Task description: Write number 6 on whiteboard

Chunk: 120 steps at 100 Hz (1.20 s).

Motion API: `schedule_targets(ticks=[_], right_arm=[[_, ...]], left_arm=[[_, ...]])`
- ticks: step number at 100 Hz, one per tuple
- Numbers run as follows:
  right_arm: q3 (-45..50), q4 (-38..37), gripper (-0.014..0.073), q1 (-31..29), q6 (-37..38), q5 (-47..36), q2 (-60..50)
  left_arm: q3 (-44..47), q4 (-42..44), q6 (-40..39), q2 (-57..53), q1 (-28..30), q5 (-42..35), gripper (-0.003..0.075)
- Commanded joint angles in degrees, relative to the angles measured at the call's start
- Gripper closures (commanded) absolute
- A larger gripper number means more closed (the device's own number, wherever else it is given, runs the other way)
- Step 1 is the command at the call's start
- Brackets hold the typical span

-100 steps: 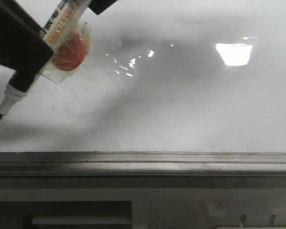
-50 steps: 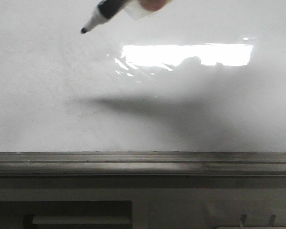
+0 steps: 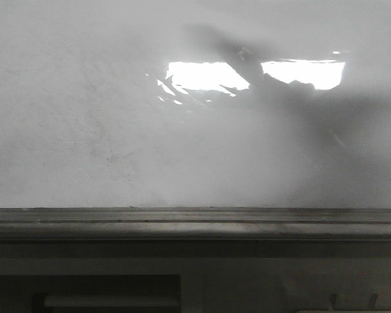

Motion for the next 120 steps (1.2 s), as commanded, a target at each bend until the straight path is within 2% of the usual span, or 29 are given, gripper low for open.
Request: schedule_targets(ticks=[1, 12, 27, 39, 49, 69, 85, 98, 120], right_arm=[[-1.66, 0.60, 0.0638, -0.14, -0.49, -6.05, 2.50], [-2.69, 0.95, 0.0638, -0.14, -0.49, -3.48, 6.72], [-4.31, 0.43, 0.0638, -0.14, -0.49, 9.73, 9.53], [-4.31, -0.38, 0.0638, -0.91, 0.13, 15.66, 9.20], [-4.21, -2.54, 0.0637, -3.48, 2.90, 16.46, 7.98], [-4.45, -2.30, 0.0638, -9.49, 3.03, 14.50, 4.57], [-7.10, -2.25, 0.0638, -7.91, 2.45, 13.73, 6.70], [-10.62, -2.25, 0.0638, -3.98, 2.01, 14.59, 10.88], [-16.79, -2.66, 0.0638, -1.15, 1.43, 25.82, 11.40]], left_arm=[[-1.54, -2.33, -0.47, 0.01, 0.04, -3.74, 0.0239], [-1.54, -2.43, -0.47, 0.01, 0.04, -3.96, 0.0239], [-1.54, -2.43, -0.47, 0.01, 0.04, -4.21, 0.0239], [-1.54, -2.43, -0.47, 0.01, 0.04, -4.21, 0.0239], [-1.54, -2.56, -0.47, 0.01, 0.04, -4.21, 0.0239], [-1.54, -3.31, -0.47, 0.01, 0.04, -4.21, 0.0239], [-1.54, -3.40, -0.47, 0.01, 0.04, -4.21, 0.0239], [-1.54, -3.43, -0.47, 0.01, 0.04, -4.21, 0.0239], [-1.54, -3.43, 0.08, 0.01, 0.04, -3.96, 0.0239]])
